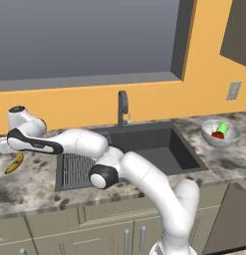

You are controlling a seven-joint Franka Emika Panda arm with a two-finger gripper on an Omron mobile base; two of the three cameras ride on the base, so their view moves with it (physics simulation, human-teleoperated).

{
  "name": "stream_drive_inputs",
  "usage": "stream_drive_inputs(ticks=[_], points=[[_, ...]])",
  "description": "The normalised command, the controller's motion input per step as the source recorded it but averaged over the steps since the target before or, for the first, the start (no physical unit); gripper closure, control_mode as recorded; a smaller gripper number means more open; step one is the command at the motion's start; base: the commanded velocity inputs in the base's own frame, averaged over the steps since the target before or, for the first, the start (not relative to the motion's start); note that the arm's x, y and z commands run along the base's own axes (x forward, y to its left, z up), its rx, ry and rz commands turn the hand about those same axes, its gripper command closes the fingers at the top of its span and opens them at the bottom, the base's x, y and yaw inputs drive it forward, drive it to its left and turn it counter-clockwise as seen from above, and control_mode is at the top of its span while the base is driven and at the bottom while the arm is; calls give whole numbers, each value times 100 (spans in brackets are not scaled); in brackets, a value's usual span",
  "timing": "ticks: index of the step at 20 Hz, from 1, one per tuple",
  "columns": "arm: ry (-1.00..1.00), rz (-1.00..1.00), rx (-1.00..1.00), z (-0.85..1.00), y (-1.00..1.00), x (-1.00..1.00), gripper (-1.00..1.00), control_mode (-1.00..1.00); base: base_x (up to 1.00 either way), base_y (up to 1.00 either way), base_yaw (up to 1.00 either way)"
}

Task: There is a mixed pile of frozen fruits and vegetables on the counter. Locate all the frozen vegetables and place the items in a bowl on the counter. Take all the frozen fruits and defrost them in a running sink.

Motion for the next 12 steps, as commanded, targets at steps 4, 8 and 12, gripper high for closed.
stream_drive_inputs(ticks=[4, 8, 12], points=[[7, -7, -6, -4, 42, 26, -100, -100, 0, 0, 0], [9, -7, -8, 0, 51, 29, -100, -100, 0, 0, 0], [13, -9, -13, 0, 62, 40, -100, -100, 0, 0, 0]])
